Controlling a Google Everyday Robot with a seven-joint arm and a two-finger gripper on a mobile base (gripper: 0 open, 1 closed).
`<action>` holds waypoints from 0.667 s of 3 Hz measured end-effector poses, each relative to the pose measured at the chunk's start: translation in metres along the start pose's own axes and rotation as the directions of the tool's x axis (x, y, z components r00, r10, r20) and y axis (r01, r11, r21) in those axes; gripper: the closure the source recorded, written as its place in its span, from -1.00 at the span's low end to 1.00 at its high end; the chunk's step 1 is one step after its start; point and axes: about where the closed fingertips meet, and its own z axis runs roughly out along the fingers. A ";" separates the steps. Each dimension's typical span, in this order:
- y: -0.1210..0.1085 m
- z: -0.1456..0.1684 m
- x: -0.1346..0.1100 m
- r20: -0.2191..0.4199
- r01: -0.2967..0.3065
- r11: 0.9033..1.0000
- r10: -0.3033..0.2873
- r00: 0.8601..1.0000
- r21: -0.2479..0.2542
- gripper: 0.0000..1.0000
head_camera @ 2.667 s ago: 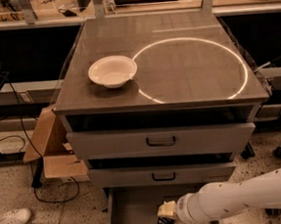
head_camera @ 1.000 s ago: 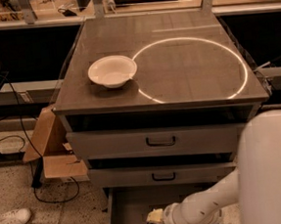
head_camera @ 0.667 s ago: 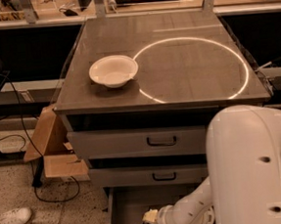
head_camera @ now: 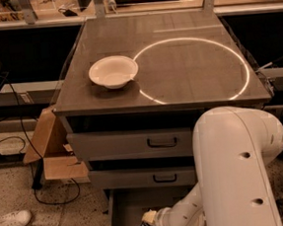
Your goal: Place rxbar blueberry into bottom drawer
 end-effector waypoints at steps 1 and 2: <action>-0.014 0.019 0.000 -0.017 -0.052 0.999 0.052 0.998 0.009 1.00; -0.026 0.055 -0.003 -0.026 -0.109 0.994 0.109 0.994 0.029 1.00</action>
Offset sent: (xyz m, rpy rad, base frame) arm 0.0066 -0.0040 -0.0706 0.0103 0.0936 -0.1033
